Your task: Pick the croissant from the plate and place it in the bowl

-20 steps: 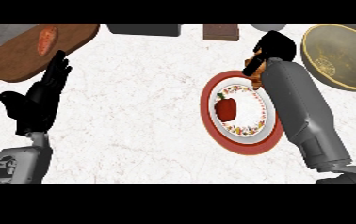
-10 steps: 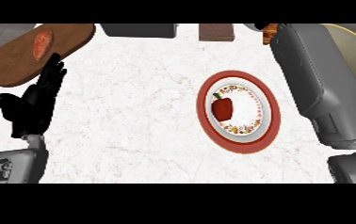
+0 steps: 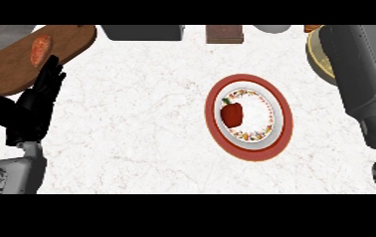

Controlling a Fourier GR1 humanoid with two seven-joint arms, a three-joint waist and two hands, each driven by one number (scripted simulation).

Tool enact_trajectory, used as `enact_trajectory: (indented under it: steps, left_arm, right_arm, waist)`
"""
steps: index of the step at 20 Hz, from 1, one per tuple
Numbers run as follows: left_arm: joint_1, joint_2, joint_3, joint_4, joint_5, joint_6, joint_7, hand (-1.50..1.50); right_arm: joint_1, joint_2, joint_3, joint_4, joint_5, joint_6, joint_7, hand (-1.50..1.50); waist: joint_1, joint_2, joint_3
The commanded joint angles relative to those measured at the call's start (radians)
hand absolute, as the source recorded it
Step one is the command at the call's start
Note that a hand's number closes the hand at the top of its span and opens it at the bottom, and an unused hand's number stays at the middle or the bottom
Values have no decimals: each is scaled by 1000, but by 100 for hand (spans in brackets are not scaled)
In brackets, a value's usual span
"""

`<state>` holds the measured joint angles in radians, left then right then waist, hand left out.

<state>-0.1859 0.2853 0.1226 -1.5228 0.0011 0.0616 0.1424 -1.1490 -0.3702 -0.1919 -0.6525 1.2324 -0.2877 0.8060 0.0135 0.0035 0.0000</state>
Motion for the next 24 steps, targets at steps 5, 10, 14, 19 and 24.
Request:
enact_trajectory:
  steps: [5,10,14,19,24]
  left_arm:
    - [24,-47,-58,-87,-34,21,48,0]
    - [21,-15,-16,-48,-10,-17,3,0]
    - [18,-50,-42,-28,-36,6,-10,0]
    - [-13,-35,-22,-5,-37,9,-13,0]
    - [-22,-22,-21,-27,-5,-31,16,0]
  right_arm:
    - [4,-144,-133,172,-114,-124,-217,150]
    - [44,-192,-189,286,-162,-220,-356,150]
    - [82,-239,-227,339,-202,-243,-461,150]
    - [105,-319,-185,478,-130,-84,-351,150]
    - [150,-323,-320,507,-274,-97,-423,-150]
  waist:
    - [24,8,2]
    - [30,14,2]
    - [27,14,2]
    - [39,26,0]
    - [53,28,6]
